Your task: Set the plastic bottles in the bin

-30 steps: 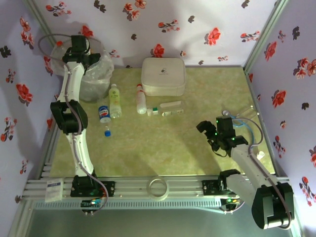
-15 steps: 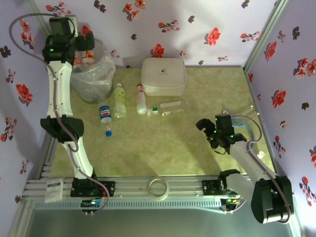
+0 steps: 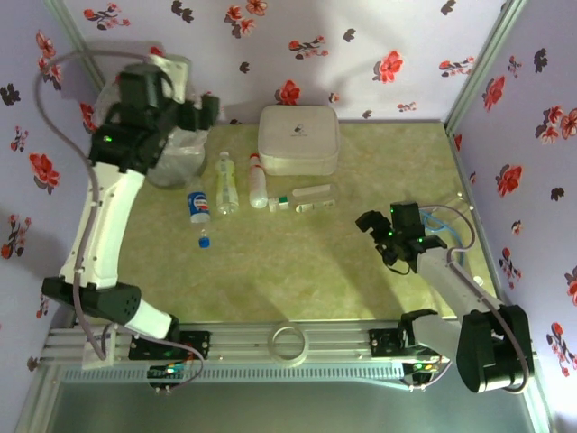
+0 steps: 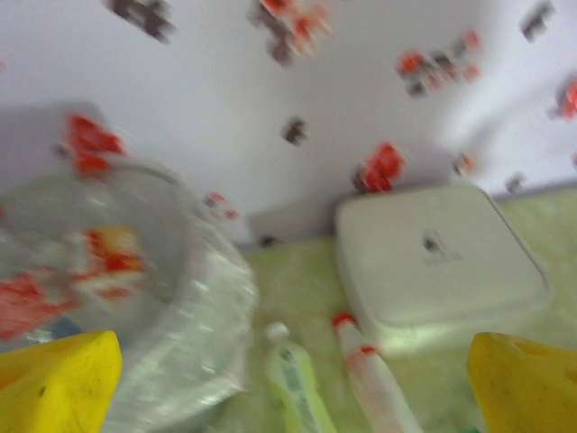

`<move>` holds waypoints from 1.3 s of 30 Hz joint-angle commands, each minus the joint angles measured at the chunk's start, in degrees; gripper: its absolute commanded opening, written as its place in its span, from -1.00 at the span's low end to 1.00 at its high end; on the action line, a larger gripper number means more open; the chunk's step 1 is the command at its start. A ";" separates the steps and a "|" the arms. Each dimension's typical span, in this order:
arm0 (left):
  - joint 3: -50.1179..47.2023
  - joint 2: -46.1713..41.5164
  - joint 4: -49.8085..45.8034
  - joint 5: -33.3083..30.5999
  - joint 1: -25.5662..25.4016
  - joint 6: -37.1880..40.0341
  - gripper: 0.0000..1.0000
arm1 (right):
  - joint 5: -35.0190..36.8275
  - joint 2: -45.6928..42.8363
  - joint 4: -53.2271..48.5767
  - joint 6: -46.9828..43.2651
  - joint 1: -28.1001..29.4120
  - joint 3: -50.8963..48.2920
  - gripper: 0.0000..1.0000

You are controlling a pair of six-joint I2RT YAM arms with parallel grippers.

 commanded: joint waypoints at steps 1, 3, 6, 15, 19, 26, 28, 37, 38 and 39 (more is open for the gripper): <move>-8.91 0.93 4.27 -1.28 -4.96 -4.26 0.95 | 0.43 0.28 0.71 0.11 0.53 1.61 0.91; -13.10 2.10 6.88 -2.27 -8.04 -5.76 0.95 | 0.65 0.35 0.66 0.05 0.62 1.46 0.91; -16.17 6.04 10.15 -2.37 -11.21 -5.13 0.95 | 0.57 0.45 0.72 0.03 0.60 1.17 0.91; -8.44 24.53 8.52 10.83 -18.04 16.25 1.00 | 1.18 -3.37 -0.88 0.76 0.52 -0.23 0.91; -1.74 32.17 5.23 16.93 -18.52 19.49 1.00 | 2.37 -6.50 -3.20 0.60 0.35 -0.60 0.91; 5.46 41.64 2.04 17.46 -20.07 22.16 1.00 | 3.28 -10.95 -6.25 0.66 0.03 -2.49 0.91; 6.57 43.51 1.84 17.48 -20.15 22.10 1.00 | 3.47 -11.43 -6.50 0.77 -0.14 -2.78 0.91; 7.48 48.21 0.23 15.67 -21.33 23.20 1.00 | 3.05 -10.82 -6.14 0.94 -0.29 -2.32 0.91; 7.08 48.21 0.29 15.35 -21.38 23.20 1.00 | 3.11 -10.74 -6.06 1.02 -0.30 -2.37 0.91; 6.69 48.30 0.39 14.98 -21.44 23.16 1.00 | 3.20 -10.70 -5.94 0.99 -0.34 -2.43 0.91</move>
